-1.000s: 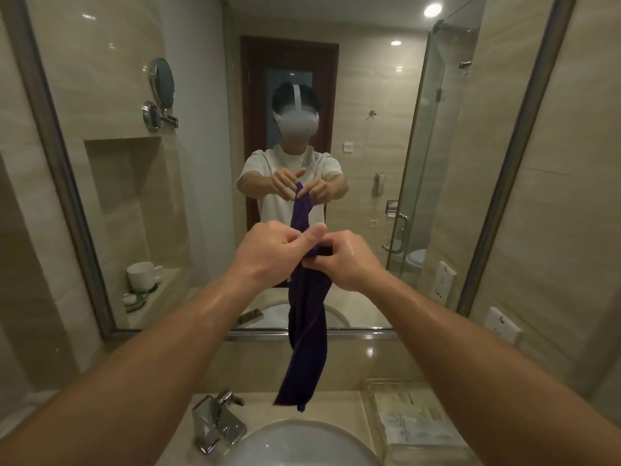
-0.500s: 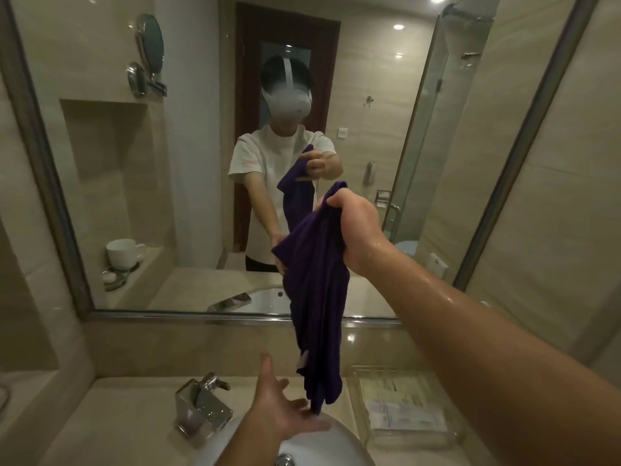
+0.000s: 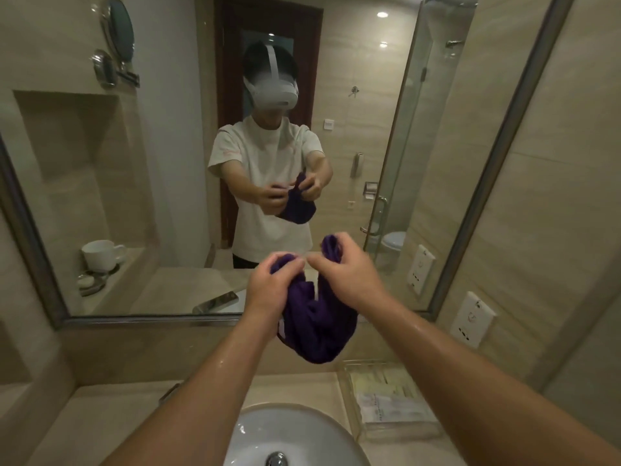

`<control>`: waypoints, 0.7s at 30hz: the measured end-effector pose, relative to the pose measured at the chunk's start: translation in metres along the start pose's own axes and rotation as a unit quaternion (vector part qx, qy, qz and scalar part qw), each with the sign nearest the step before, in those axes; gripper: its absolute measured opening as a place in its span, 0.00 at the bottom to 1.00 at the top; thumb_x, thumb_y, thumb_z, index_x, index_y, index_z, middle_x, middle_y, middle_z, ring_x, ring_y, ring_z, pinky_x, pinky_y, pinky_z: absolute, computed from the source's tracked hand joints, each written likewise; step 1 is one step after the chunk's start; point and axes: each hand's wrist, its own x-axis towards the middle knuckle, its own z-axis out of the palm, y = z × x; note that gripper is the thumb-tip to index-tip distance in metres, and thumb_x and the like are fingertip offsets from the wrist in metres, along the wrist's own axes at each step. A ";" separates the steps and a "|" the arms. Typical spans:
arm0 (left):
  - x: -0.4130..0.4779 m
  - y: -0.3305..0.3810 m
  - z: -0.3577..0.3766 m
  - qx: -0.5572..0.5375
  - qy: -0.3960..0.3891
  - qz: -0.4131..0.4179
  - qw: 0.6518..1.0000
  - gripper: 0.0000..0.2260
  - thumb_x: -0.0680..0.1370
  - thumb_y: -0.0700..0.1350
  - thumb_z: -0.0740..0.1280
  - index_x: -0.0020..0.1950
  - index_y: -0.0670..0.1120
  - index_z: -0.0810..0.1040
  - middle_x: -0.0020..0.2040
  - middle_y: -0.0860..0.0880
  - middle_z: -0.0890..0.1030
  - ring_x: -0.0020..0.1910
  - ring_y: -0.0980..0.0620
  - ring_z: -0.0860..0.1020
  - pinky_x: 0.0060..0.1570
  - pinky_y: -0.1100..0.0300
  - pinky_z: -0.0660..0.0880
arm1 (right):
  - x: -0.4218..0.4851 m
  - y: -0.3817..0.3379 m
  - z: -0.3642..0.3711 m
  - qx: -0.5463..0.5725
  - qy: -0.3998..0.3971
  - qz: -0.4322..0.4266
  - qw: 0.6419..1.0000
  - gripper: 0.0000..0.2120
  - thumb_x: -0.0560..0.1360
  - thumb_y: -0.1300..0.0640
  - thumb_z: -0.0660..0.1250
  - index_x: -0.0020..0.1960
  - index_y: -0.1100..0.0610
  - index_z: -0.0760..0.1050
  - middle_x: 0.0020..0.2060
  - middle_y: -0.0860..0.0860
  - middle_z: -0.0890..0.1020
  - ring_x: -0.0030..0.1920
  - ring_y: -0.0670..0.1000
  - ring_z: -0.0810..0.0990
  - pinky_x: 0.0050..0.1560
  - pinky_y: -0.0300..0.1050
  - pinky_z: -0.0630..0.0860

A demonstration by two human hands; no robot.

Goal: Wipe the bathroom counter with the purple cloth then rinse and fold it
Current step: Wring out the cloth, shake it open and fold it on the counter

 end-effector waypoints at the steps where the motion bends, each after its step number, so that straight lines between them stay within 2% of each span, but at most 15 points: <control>1: -0.004 0.009 0.005 0.003 -0.020 0.026 0.999 0.06 0.79 0.46 0.68 0.47 0.45 0.82 0.42 0.46 0.84 0.46 0.44 0.81 0.48 0.52 0.78 | -0.005 0.003 0.011 0.027 0.002 -0.001 1.000 0.13 0.74 0.43 0.70 0.45 0.52 0.74 0.40 0.48 0.79 0.41 0.47 0.78 0.44 0.46 0.76; 2: -0.010 0.018 0.010 -0.011 -0.042 0.023 0.999 0.13 0.80 0.54 0.66 0.51 0.46 0.82 0.46 0.46 0.85 0.49 0.45 0.83 0.51 0.52 0.79 | -0.009 0.005 0.022 0.063 0.006 0.004 0.998 0.16 0.74 0.38 0.67 0.47 0.51 0.76 0.43 0.49 0.81 0.44 0.47 0.80 0.48 0.50 0.78; 4: -0.020 0.028 0.017 -0.047 -0.074 -0.014 0.996 0.28 0.74 0.69 0.59 0.62 0.51 0.79 0.57 0.46 0.83 0.58 0.48 0.82 0.60 0.50 0.77 | -0.012 0.006 0.035 0.145 -0.020 0.032 0.989 0.25 0.71 0.31 0.63 0.60 0.46 0.77 0.53 0.48 0.82 0.54 0.47 0.81 0.59 0.53 0.78; 6: -0.027 0.031 0.021 -0.051 -0.097 -0.043 0.993 0.38 0.68 0.74 0.54 0.72 0.54 0.72 0.67 0.51 0.76 0.67 0.49 0.75 0.68 0.49 0.70 | -0.015 0.007 0.042 0.228 -0.077 0.078 0.967 0.32 0.70 0.28 0.63 0.71 0.39 0.69 0.62 0.44 0.80 0.62 0.45 0.79 0.66 0.52 0.74; 7: -0.030 0.032 0.020 -0.049 -0.112 -0.053 0.991 0.40 0.67 0.74 0.53 0.74 0.55 0.68 0.68 0.53 0.74 0.69 0.50 0.73 0.69 0.51 0.68 | -0.017 0.007 0.043 0.254 -0.103 0.081 0.958 0.29 0.72 0.30 0.64 0.71 0.37 0.68 0.61 0.41 0.81 0.61 0.43 0.79 0.67 0.50 0.74; 9: -0.031 0.031 0.017 -0.056 -0.106 -0.068 0.990 0.42 0.67 0.74 0.51 0.77 0.54 0.65 0.70 0.54 0.73 0.69 0.52 0.72 0.67 0.54 0.67 | -0.022 0.008 0.048 0.271 -0.125 0.075 0.951 0.18 0.77 0.39 0.67 0.64 0.42 0.77 0.53 0.41 0.85 0.55 0.42 0.83 0.61 0.47 0.78; 11: -0.025 0.023 0.011 -0.085 -0.054 -0.065 0.993 0.40 0.71 0.74 0.50 0.78 0.53 0.64 0.76 0.52 0.67 0.73 0.51 0.68 0.70 0.52 0.66 | -0.025 0.008 0.053 0.224 -0.078 0.082 0.968 0.11 0.74 0.44 0.71 0.49 0.50 0.82 0.42 0.48 0.86 0.46 0.49 0.85 0.54 0.54 0.82; 13: -0.012 0.004 -0.001 -0.092 0.031 -0.068 0.993 0.35 0.76 0.72 0.50 0.75 0.51 0.69 0.75 0.49 0.69 0.74 0.48 0.67 0.73 0.45 0.64 | -0.026 0.009 0.056 0.154 -0.030 0.080 0.984 0.11 0.70 0.48 0.72 0.38 0.56 0.78 0.33 0.51 0.83 0.38 0.53 0.83 0.47 0.59 0.81; 15: -0.002 -0.021 -0.018 -0.121 0.089 -0.134 0.980 0.30 0.79 0.69 0.53 0.67 0.48 0.76 0.66 0.45 0.78 0.69 0.45 0.74 0.69 0.42 0.69 | -0.025 0.012 0.056 0.116 -0.014 0.074 0.990 0.11 0.68 0.51 0.71 0.34 0.55 0.73 0.29 0.48 0.78 0.34 0.49 0.78 0.42 0.56 0.79; 17: -0.007 -0.050 -0.038 -0.155 0.040 -0.260 0.952 0.31 0.79 0.68 0.55 0.63 0.43 0.78 0.58 0.41 0.83 0.60 0.39 0.80 0.59 0.41 0.76 | -0.022 0.015 0.056 0.104 -0.008 0.067 0.992 0.10 0.68 0.52 0.71 0.34 0.54 0.72 0.29 0.46 0.76 0.33 0.47 0.75 0.39 0.52 0.77; 18: -0.016 -0.063 -0.046 -0.150 0.006 -0.327 0.933 0.33 0.79 0.69 0.55 0.63 0.43 0.79 0.56 0.39 0.84 0.57 0.37 0.81 0.56 0.40 0.76 | -0.020 0.017 0.056 0.106 -0.005 0.062 0.992 0.10 0.69 0.53 0.71 0.35 0.54 0.72 0.29 0.45 0.76 0.33 0.46 0.75 0.38 0.48 0.75; 19: -0.024 -0.077 -0.055 -0.150 -0.027 -0.382 0.912 0.34 0.77 0.71 0.55 0.64 0.43 0.79 0.57 0.38 0.84 0.58 0.36 0.80 0.55 0.38 0.75 | -0.018 0.019 0.056 0.112 -0.003 0.051 0.992 0.08 0.69 0.54 0.71 0.37 0.53 0.72 0.30 0.45 0.77 0.33 0.45 0.75 0.37 0.44 0.74; 21: -0.038 -0.099 -0.064 -0.217 -0.088 -0.432 0.871 0.39 0.74 0.74 0.56 0.67 0.43 0.78 0.62 0.37 0.81 0.61 0.34 0.79 0.57 0.35 0.75 | -0.013 0.025 0.056 0.119 -0.027 0.013 0.992 0.05 0.68 0.55 0.71 0.41 0.49 0.76 0.35 0.44 0.79 0.36 0.43 0.77 0.37 0.39 0.74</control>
